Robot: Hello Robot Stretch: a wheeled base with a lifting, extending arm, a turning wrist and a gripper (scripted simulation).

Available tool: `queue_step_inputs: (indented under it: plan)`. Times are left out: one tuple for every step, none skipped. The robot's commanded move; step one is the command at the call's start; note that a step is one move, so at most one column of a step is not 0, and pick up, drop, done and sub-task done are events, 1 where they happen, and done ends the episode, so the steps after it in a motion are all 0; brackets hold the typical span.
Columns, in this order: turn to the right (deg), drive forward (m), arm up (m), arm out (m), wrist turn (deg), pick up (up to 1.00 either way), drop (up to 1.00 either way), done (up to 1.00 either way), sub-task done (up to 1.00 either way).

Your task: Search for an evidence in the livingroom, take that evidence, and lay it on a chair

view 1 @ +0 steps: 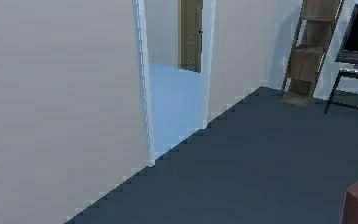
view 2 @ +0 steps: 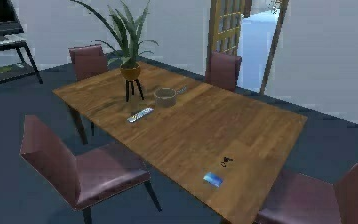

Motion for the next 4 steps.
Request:
queue_step_inputs:
  plan:
    - [0.0,0.4,0.0,0.0,0.0,0.0,0.0,0.0,0.0]
    - [36.0,0.0,0.0,0.0,0.0,0.0,0.0,0.0,0.0]
    - [3.0,0.0,0.0,0.0,0.0,0.0,0.0,0.0,0.0]
    - [45.0,0.0,0.0,0.0,0.0,0.0,0.0,0.0,0.0]
